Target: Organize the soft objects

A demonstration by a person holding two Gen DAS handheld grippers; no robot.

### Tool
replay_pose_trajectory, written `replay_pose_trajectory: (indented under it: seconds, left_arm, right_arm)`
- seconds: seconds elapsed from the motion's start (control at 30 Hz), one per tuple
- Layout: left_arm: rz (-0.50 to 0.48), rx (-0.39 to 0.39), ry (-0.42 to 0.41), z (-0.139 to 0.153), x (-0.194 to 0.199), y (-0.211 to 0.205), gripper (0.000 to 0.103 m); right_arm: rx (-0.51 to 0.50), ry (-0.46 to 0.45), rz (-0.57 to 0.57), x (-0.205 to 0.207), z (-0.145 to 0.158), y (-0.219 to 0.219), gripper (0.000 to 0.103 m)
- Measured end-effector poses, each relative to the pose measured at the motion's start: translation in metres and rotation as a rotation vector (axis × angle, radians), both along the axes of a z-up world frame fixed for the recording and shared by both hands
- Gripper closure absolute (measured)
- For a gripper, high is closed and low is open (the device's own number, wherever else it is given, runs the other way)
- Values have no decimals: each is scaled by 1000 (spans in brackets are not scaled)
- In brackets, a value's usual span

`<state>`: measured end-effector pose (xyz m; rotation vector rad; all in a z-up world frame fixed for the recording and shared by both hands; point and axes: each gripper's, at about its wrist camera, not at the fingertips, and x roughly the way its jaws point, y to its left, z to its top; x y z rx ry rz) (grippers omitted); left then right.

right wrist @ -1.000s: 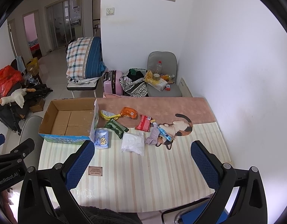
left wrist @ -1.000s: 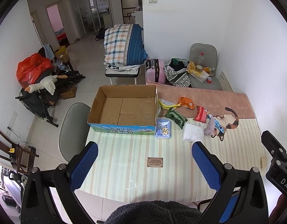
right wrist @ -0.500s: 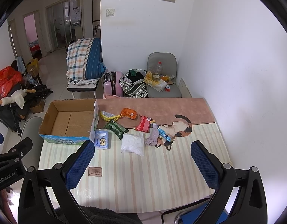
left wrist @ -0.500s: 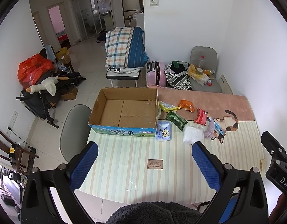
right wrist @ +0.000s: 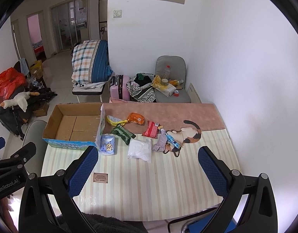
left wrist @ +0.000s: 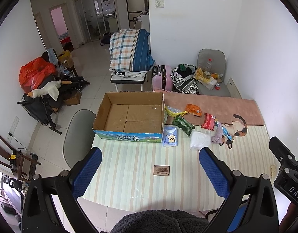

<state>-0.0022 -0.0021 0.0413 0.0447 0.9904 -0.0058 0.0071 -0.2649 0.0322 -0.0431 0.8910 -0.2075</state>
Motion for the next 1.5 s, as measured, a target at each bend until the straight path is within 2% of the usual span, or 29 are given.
replay_pose_trajectory:
  seconds: [0.83, 1.03, 1.1, 1.17, 1.3, 1.4, 1.5]
  left_arm:
    - [1, -2, -10, -1, -4, 1, 0]
    - [-8, -33, -42, 7, 21, -1, 0]
    - [-19, -44, -41, -2, 40, -6, 0]
    - [-46, -42, -10, -22, 68, -16, 0]
    - [-81, -75, 170, -90, 137, -42, 0]
    - [-63, -181, 351, -151, 189, -54, 0]
    - [-18, -211, 460, -202, 224, -62, 1]
  right_arm:
    - [15, -23, 3, -6, 3, 3, 0]
    - [82, -16, -23, 7, -12, -20, 0]
    - [82, 0, -48, 20, -24, -37, 0]
    - [92, 28, -71, 37, -42, -56, 0]
    - [133, 157, -107, 86, -99, -104, 0]
    - [197, 295, -142, 131, -166, -139, 0]
    - [320, 422, -188, 168, -247, -166, 0]
